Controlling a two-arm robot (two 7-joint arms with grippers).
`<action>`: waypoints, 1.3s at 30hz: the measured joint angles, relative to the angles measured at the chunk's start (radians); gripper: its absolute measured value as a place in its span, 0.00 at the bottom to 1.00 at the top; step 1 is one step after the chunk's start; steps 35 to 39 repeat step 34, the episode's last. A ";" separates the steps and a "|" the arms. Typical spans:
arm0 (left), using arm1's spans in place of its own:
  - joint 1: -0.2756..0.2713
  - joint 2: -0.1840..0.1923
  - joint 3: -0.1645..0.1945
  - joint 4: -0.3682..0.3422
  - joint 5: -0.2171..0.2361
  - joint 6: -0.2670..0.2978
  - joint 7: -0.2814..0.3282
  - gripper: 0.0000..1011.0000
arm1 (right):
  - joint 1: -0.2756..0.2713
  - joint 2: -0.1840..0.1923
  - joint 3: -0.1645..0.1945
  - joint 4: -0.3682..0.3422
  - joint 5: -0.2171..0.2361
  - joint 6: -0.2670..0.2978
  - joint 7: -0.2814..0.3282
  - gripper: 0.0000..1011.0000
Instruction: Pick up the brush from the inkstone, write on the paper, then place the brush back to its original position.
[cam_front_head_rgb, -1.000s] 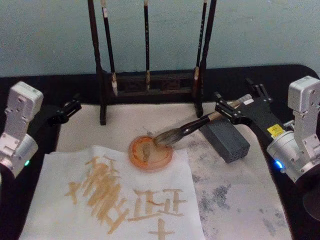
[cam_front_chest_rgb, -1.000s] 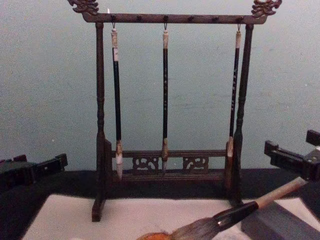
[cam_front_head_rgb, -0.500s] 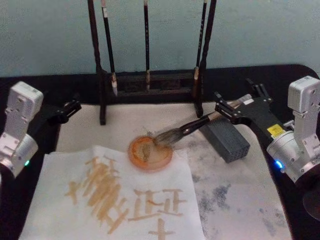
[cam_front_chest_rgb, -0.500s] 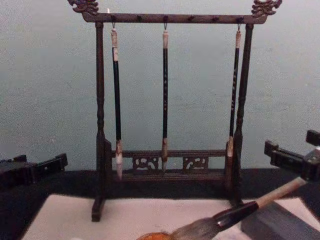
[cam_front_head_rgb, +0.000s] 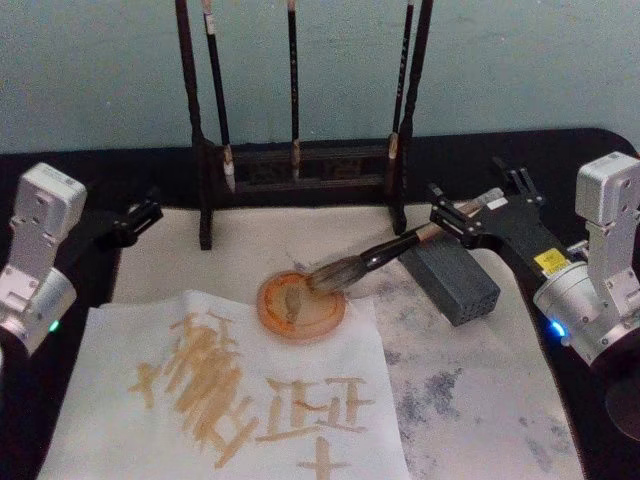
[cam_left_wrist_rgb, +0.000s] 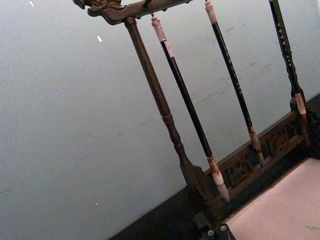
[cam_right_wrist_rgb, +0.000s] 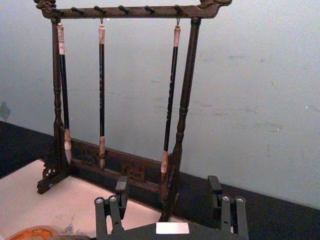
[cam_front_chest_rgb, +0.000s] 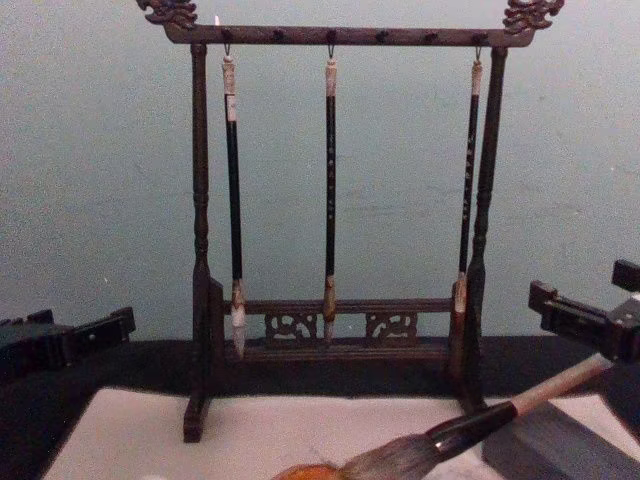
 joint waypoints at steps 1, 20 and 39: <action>0.000 0.000 0.000 0.000 0.000 0.000 0.000 0.99 | 0.000 0.000 0.000 0.000 0.000 0.000 0.000 1.00; 0.000 0.000 0.000 0.000 0.000 0.000 0.000 0.99 | 0.000 0.000 0.000 0.000 0.000 0.000 0.000 1.00; 0.000 0.000 0.000 0.000 0.000 0.000 0.000 0.99 | 0.000 0.000 0.000 0.000 0.000 0.000 0.000 1.00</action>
